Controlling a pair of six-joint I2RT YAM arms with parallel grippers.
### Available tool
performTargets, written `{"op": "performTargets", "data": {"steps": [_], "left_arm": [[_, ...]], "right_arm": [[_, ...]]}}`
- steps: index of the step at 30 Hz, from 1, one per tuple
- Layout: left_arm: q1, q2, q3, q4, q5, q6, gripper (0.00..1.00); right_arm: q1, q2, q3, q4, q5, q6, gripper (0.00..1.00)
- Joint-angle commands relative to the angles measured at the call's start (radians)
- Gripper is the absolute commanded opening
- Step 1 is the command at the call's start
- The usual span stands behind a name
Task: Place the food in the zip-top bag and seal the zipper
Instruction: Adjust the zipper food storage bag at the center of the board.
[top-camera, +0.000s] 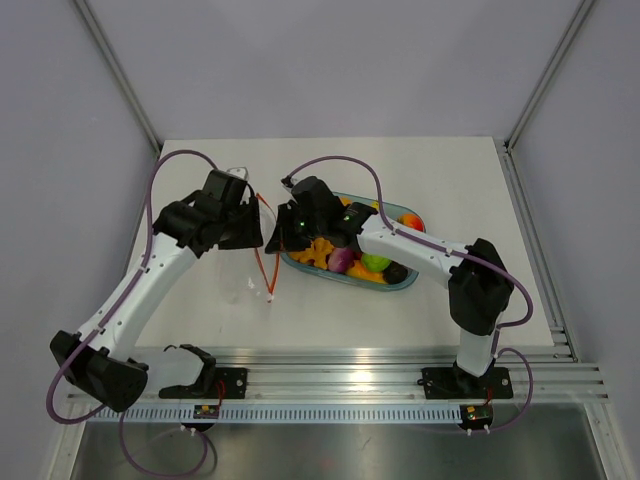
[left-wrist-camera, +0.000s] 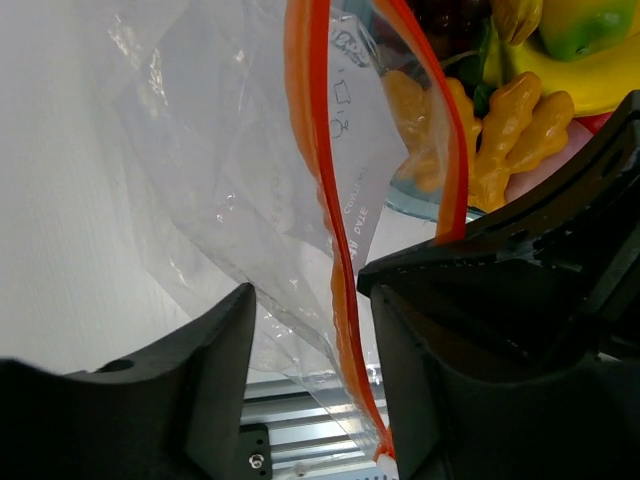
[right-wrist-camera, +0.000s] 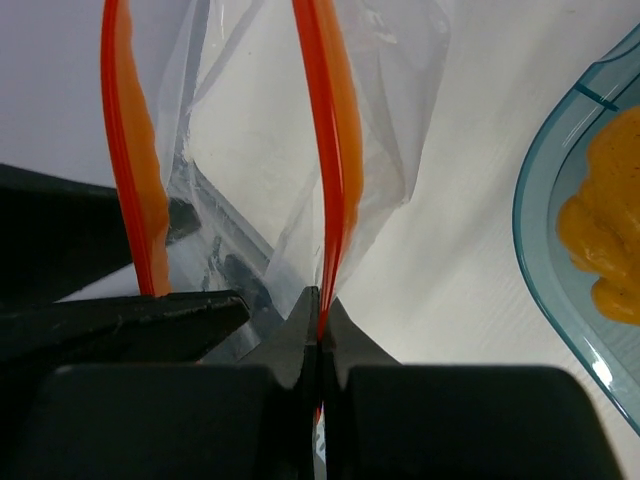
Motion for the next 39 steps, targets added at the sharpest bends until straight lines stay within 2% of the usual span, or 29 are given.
{"op": "performTargets", "data": {"steps": [1,6,10,11,19,25,26,28,29,30,34,38,39], "left_arm": [[-0.014,-0.053,-0.045,0.076,0.024,-0.052,0.47],[-0.031,-0.084,-0.105,0.073,-0.033,-0.09,0.36],[-0.031,-0.105,-0.113,0.081,-0.067,-0.092,0.1],[-0.031,-0.105,-0.106,0.078,-0.073,-0.089,0.0],[-0.03,-0.019,0.049,-0.002,-0.07,-0.055,0.0],[-0.03,0.007,0.057,0.022,-0.068,-0.044,0.0],[-0.03,0.027,0.063,0.027,-0.064,-0.044,0.0],[-0.03,0.047,0.066,0.038,-0.054,-0.044,0.0],[-0.03,0.057,0.071,0.039,-0.056,-0.044,0.0],[-0.03,0.076,0.072,0.038,-0.059,-0.044,0.0],[-0.03,0.111,0.072,0.035,-0.062,-0.041,0.0],[-0.03,0.114,0.072,0.03,-0.061,-0.035,0.0],[-0.03,0.113,0.076,0.028,-0.062,-0.033,0.0]], "right_arm": [[-0.006,-0.005,0.024,0.007,-0.028,0.009,0.0],[-0.014,-0.003,-0.007,0.026,-0.029,0.014,0.0],[-0.025,0.001,-0.016,0.033,-0.029,0.011,0.0],[-0.028,0.004,-0.018,0.032,-0.026,0.006,0.0],[-0.115,0.017,-0.035,-0.036,0.041,-0.076,0.0],[-0.121,-0.002,-0.021,-0.098,0.061,-0.153,0.0],[-0.121,-0.008,-0.015,-0.105,0.061,-0.158,0.04],[-0.121,-0.022,-0.013,-0.123,0.078,-0.168,0.19],[-0.123,-0.039,-0.021,-0.126,0.087,-0.172,0.32],[-0.123,-0.049,-0.027,-0.129,0.099,-0.172,0.54],[-0.121,-0.132,-0.058,-0.164,0.174,-0.185,0.71],[-0.121,-0.348,-0.149,-0.195,0.26,-0.219,0.84],[-0.121,-0.387,-0.171,-0.203,0.33,-0.233,0.85]]}}
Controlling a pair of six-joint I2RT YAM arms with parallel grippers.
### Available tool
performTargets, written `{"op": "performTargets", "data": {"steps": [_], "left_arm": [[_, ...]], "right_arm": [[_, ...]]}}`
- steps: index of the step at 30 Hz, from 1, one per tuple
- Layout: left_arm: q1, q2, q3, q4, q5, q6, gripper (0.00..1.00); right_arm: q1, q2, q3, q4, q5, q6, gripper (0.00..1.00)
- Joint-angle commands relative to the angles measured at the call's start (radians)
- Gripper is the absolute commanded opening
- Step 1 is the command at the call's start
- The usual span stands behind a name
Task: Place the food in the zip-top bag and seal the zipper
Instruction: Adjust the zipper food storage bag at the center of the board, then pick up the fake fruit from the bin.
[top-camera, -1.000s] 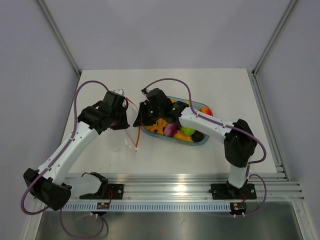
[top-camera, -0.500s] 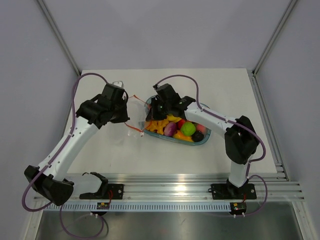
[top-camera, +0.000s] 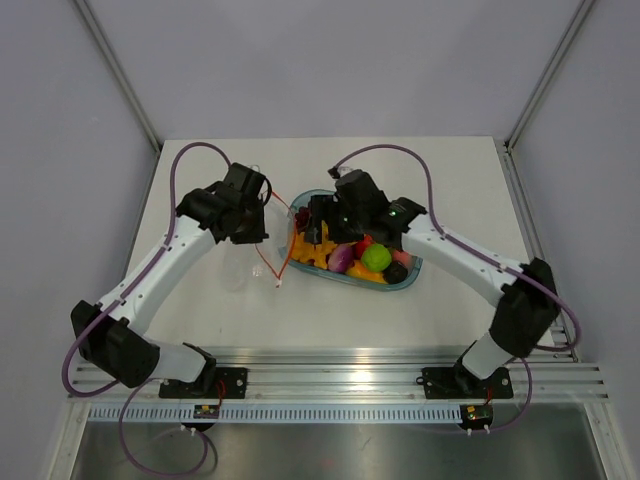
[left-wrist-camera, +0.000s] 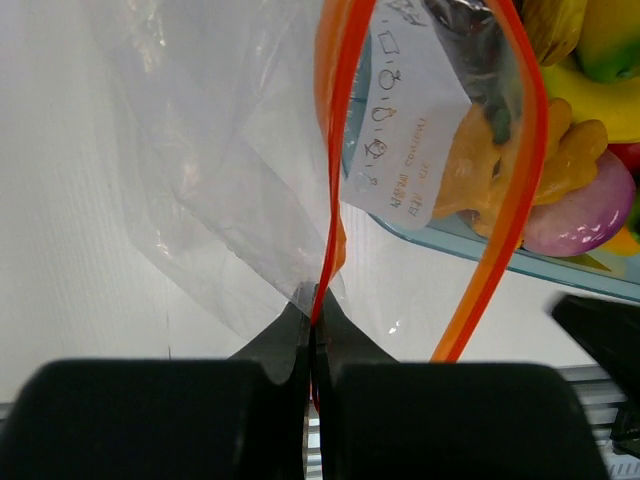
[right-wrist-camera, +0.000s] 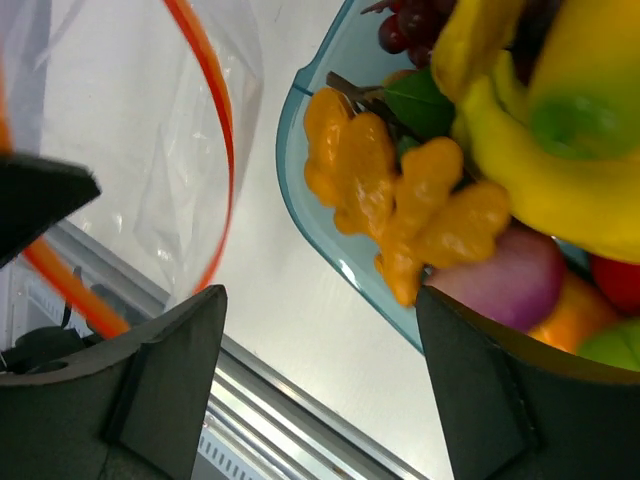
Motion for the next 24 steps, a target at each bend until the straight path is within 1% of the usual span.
{"op": "performTargets", "data": {"steps": [1,2,3,4,5,7,9,11,14,18,24], "left_arm": [[-0.003,-0.009,0.052,0.019,-0.01,0.022,0.0],[-0.003,-0.007,0.055,0.019,-0.004,0.025,0.0],[-0.003,-0.007,0.055,0.019,0.0,0.025,0.0],[-0.003,-0.006,0.06,0.021,0.004,0.025,0.0],[-0.003,-0.004,0.058,0.022,0.008,0.025,0.0],[-0.005,-0.003,0.06,0.027,0.025,0.025,0.0],[-0.009,0.0,0.06,0.032,0.028,0.027,0.0],[-0.012,0.004,0.06,0.032,0.03,0.03,0.0],[-0.015,0.002,0.055,0.033,0.036,0.033,0.0],[-0.022,0.001,0.047,0.042,0.045,0.033,0.0],[-0.032,-0.001,0.029,0.053,0.053,0.036,0.0]], "right_arm": [[0.001,-0.238,-0.064,-0.034,0.199,-0.069,0.86],[-0.001,-0.299,-0.107,-0.051,0.239,-0.083,0.87],[-0.002,-0.322,-0.13,-0.06,0.28,-0.097,0.87],[-0.01,-0.342,-0.154,-0.071,0.366,-0.126,0.88],[-0.017,-0.362,-0.197,-0.082,0.395,-0.14,0.88],[-0.037,-0.364,-0.231,-0.131,0.475,-0.169,0.88],[-0.051,-0.363,-0.277,-0.157,0.52,-0.207,0.89],[-0.054,-0.376,-0.329,-0.134,0.515,-0.239,0.9],[-0.065,-0.387,-0.38,-0.085,0.46,-0.295,0.92],[-0.082,-0.349,-0.395,-0.065,0.439,-0.322,0.95],[-0.084,-0.292,-0.389,-0.014,0.35,-0.37,0.93]]}}
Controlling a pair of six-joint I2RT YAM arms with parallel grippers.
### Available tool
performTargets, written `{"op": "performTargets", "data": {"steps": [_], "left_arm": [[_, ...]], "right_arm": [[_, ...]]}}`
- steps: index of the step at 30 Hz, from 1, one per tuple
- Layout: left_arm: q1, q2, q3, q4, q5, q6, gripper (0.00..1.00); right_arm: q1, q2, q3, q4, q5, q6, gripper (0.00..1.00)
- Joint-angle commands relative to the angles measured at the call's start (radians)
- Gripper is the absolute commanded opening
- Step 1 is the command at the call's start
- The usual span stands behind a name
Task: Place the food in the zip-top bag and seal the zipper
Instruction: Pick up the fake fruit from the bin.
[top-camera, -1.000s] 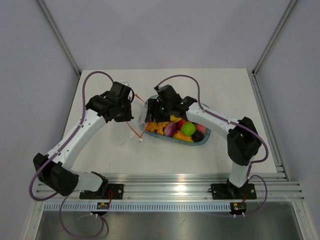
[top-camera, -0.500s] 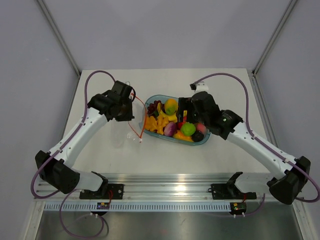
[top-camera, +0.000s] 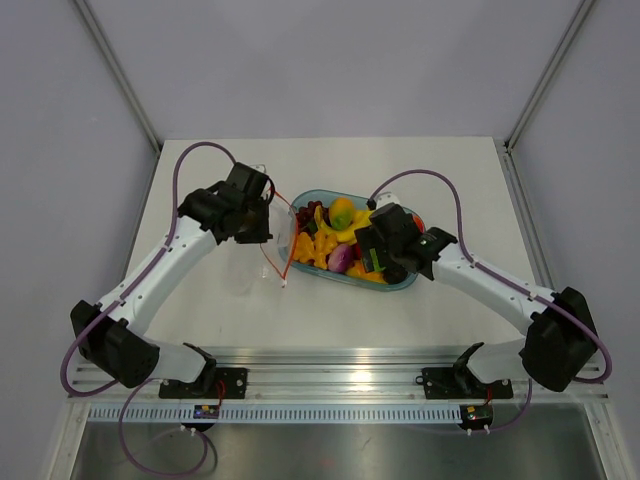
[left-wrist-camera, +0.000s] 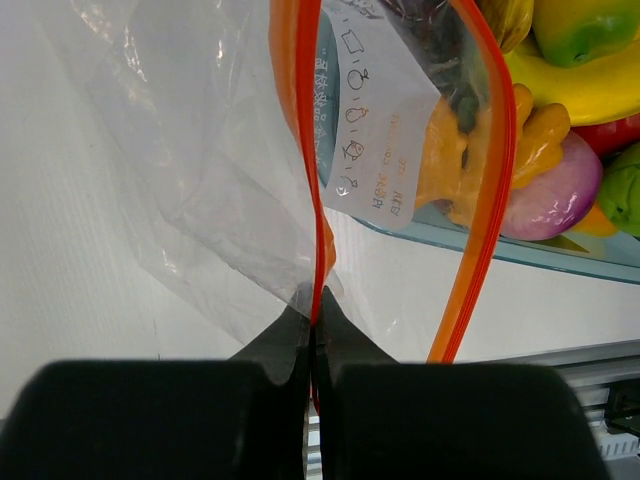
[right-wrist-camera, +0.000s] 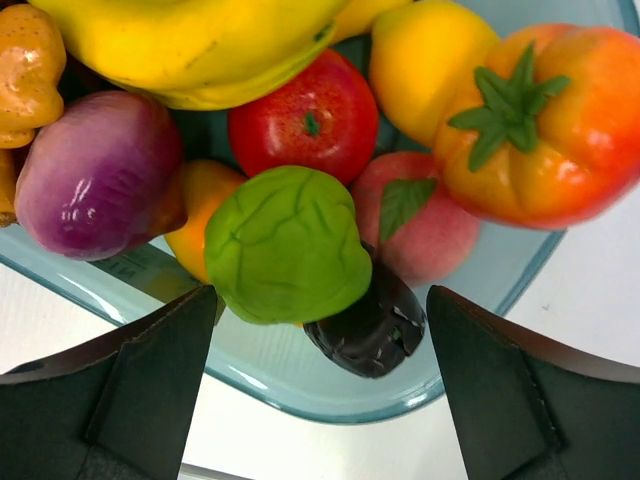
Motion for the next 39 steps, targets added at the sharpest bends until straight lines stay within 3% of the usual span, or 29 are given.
{"op": "performTargets", "data": {"steps": [1,16,25,29,33,39], "left_arm": [[-0.009,-0.001,0.011,0.043,0.021,0.018,0.0],[-0.018,-0.009,0.006,0.045,0.034,0.026,0.0],[-0.026,-0.011,0.006,0.05,0.044,0.029,0.0],[-0.027,-0.017,0.003,0.051,0.047,0.031,0.0],[-0.027,-0.017,-0.001,0.053,0.047,0.031,0.0],[-0.029,-0.021,-0.004,0.054,0.066,0.032,0.0]], "right_arm": [[-0.005,0.029,0.021,0.064,-0.061,-0.059,0.93],[-0.005,0.097,0.027,0.11,-0.126,-0.073,0.83],[-0.008,0.123,0.03,0.121,-0.092,-0.068,0.85],[-0.006,0.129,0.043,0.115,-0.081,-0.06,0.78],[-0.006,0.103,0.057,0.098,-0.077,-0.047,0.62],[-0.006,0.008,0.061,0.055,-0.089,-0.033,0.61]]}}
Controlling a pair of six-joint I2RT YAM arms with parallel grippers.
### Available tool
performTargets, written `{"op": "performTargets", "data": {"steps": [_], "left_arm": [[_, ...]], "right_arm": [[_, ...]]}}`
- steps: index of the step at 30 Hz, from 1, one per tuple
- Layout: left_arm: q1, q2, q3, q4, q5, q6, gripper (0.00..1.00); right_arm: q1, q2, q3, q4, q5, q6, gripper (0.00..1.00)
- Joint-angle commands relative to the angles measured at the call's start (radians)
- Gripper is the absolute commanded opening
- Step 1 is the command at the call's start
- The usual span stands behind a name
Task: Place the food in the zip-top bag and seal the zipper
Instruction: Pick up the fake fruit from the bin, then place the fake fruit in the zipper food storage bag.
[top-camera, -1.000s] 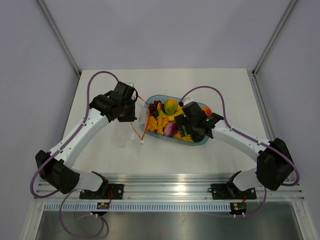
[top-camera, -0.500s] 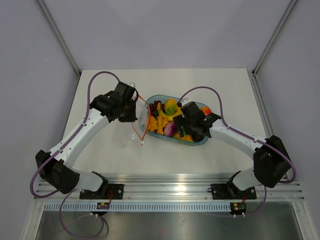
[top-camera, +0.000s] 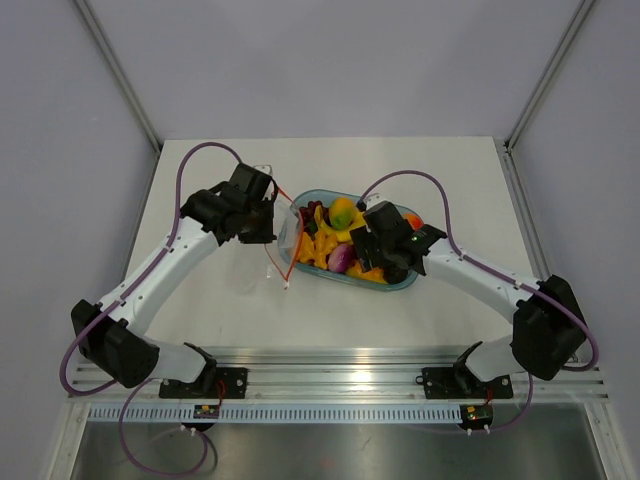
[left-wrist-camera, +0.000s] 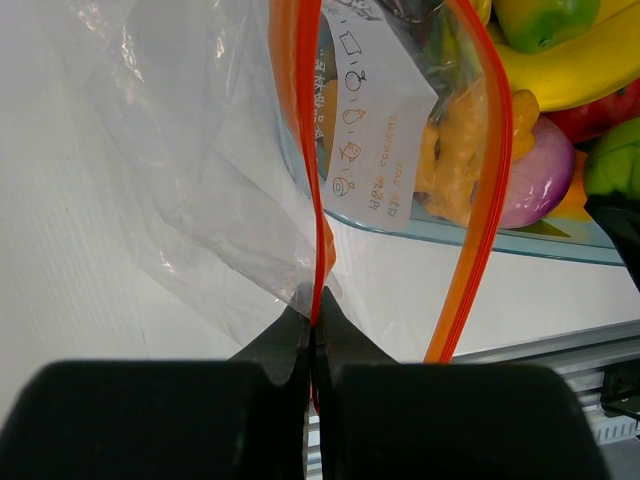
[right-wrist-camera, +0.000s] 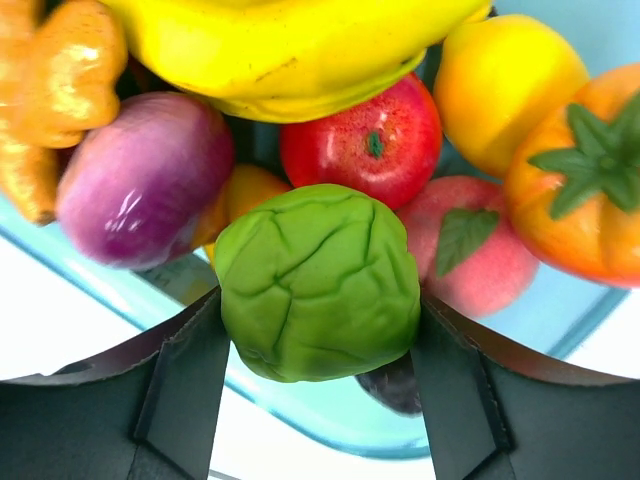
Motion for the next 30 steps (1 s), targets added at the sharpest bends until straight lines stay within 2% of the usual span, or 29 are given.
{"op": "performTargets", "data": {"steps": [1,5,10,14,18,22,30], "left_arm": [[-0.006,-0.026,-0.003,0.033,0.035,0.016,0.0],[-0.006,-0.029,-0.003,0.031,0.045,0.022,0.0],[-0.006,-0.029,-0.002,0.022,0.045,0.04,0.0],[-0.006,-0.026,0.001,0.019,0.048,0.042,0.0],[-0.006,-0.031,0.001,0.021,0.056,0.04,0.0],[-0.006,-0.035,0.001,0.019,0.058,0.04,0.0],[-0.006,-0.055,0.004,0.019,0.087,0.052,0.0]], "right_arm": [[-0.006,-0.101,0.047,-0.015,0.004,0.016,0.61],[-0.006,-0.191,0.07,-0.023,-0.054,0.019,0.6],[0.034,-0.207,0.153,0.01,-0.166,0.043,0.58],[0.117,-0.149,0.242,0.061,-0.177,0.068,0.58],[0.14,-0.075,0.312,0.122,-0.272,0.099,0.58],[0.168,0.038,0.404,0.129,-0.295,0.1,0.58],[0.18,0.157,0.458,0.161,-0.349,0.118,0.59]]}}
